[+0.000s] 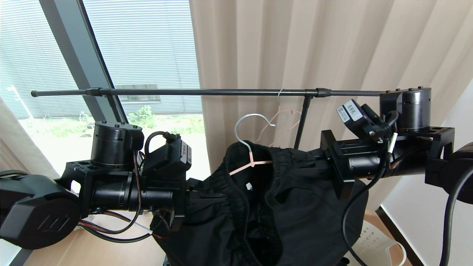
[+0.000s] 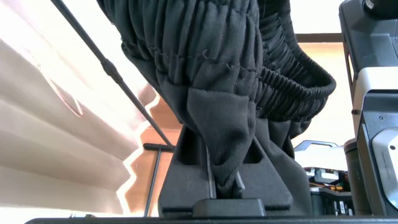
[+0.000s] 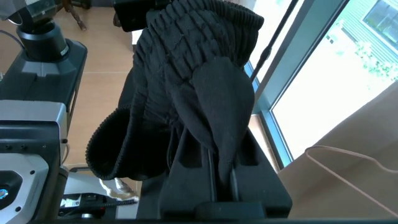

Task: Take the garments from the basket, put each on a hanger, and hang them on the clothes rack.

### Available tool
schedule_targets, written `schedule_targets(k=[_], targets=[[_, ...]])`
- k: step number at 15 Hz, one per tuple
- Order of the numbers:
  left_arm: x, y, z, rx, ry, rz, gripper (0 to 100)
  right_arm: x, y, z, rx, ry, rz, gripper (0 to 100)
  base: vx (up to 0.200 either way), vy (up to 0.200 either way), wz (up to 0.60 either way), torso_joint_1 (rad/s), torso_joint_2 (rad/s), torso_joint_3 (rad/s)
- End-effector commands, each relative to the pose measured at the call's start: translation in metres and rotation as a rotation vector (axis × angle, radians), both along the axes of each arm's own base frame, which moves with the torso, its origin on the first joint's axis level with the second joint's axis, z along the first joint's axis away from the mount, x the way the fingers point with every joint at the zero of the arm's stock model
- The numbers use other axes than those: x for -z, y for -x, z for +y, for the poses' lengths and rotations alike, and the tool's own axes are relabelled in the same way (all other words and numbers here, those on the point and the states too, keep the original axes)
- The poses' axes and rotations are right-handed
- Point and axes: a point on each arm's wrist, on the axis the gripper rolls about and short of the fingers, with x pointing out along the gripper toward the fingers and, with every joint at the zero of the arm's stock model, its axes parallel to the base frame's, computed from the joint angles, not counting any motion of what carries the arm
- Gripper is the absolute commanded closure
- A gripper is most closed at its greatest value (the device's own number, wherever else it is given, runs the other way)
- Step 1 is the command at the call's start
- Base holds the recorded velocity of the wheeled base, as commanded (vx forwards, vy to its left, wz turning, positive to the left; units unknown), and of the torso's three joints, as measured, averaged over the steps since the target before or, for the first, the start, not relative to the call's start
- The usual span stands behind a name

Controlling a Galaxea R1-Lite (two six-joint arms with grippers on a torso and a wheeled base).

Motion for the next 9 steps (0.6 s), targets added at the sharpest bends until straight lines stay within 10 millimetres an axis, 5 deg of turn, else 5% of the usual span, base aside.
schedule_targets(k=[1, 6, 7, 9], targets=[[-0.0023, 0.0007, 0.0008, -0.001, 0.004, -0.009, 100, -0.0003, -0.0004, 0.0003, 0.002, 0.000, 0.008, 100, 0.000, 0.000, 0.00, 0.000, 0.00, 0.000], [-0.0054, 0.0010, 0.0038, -0.010, 0.010, -0.019, 100, 0.0046, 0.0004, -0.0023, 0.015, 0.020, 0.043, 100, 0.000, 0.000, 0.00, 0.000, 0.00, 0.000], [-0.0058, 0.0008, 0.0038, -0.010, 0.011, -0.020, 100, 0.0065, 0.0000, -0.0026, 0.010, 0.026, 0.019, 0, 0.000, 0.000, 0.00, 0.000, 0.00, 0.000], [-0.0071, 0.0006, 0.0037, -0.011, 0.014, -0.024, 100, 0.0058, -0.0010, -0.0031, 0.005, 0.026, 0.004, 0, 0.000, 0.000, 0.00, 0.000, 0.00, 0.000]])
